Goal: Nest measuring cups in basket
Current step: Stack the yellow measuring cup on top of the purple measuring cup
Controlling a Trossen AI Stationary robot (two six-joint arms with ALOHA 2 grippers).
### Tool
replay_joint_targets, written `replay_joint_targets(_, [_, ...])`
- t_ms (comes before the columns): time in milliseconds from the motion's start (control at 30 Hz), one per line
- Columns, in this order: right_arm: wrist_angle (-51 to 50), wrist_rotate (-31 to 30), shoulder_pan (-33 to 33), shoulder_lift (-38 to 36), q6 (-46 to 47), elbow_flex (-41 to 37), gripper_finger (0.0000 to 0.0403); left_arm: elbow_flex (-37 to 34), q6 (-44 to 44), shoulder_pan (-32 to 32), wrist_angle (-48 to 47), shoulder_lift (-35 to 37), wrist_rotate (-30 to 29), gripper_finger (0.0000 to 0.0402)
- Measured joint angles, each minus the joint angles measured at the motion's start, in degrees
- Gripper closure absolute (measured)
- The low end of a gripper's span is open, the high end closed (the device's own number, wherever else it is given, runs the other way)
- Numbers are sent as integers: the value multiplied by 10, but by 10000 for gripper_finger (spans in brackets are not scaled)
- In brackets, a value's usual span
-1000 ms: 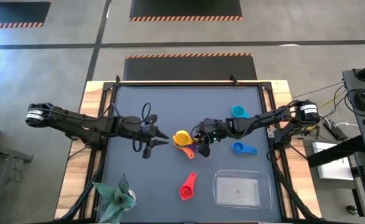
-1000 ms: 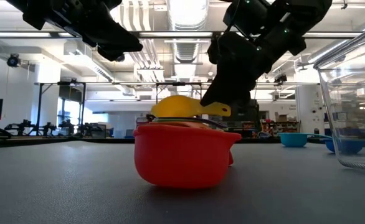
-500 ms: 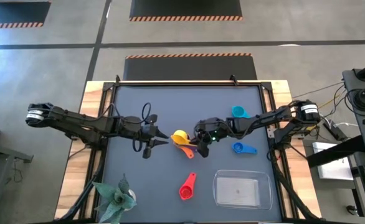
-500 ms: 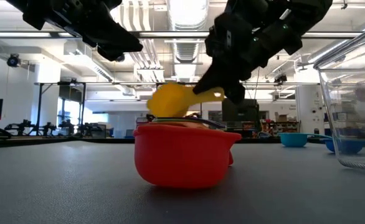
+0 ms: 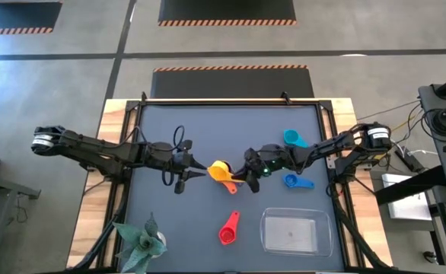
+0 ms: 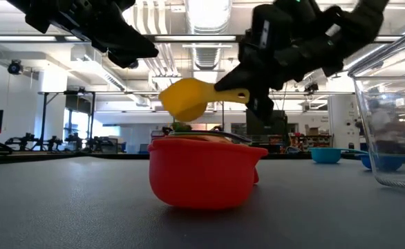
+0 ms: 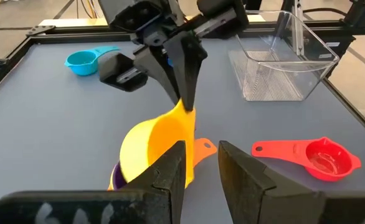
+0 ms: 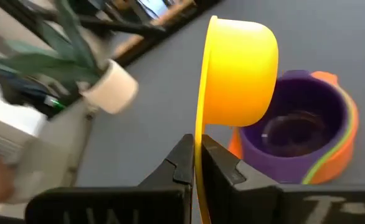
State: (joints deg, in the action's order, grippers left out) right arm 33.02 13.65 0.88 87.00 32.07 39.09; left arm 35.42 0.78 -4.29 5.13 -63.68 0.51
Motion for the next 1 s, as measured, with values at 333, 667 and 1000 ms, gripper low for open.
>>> replay_joint_targets(333, [144,4,12,0,122,-100,391,0,0,0,0,0,0,325])
replay_joint_targets(667, [140,-2,13,0,113,-79,321,0,4,0,3,-11,0,325])
replay_joint_targets(1000, [116,-8,30,1,72,-74,234,1,-2,0,20,-61,0,325])
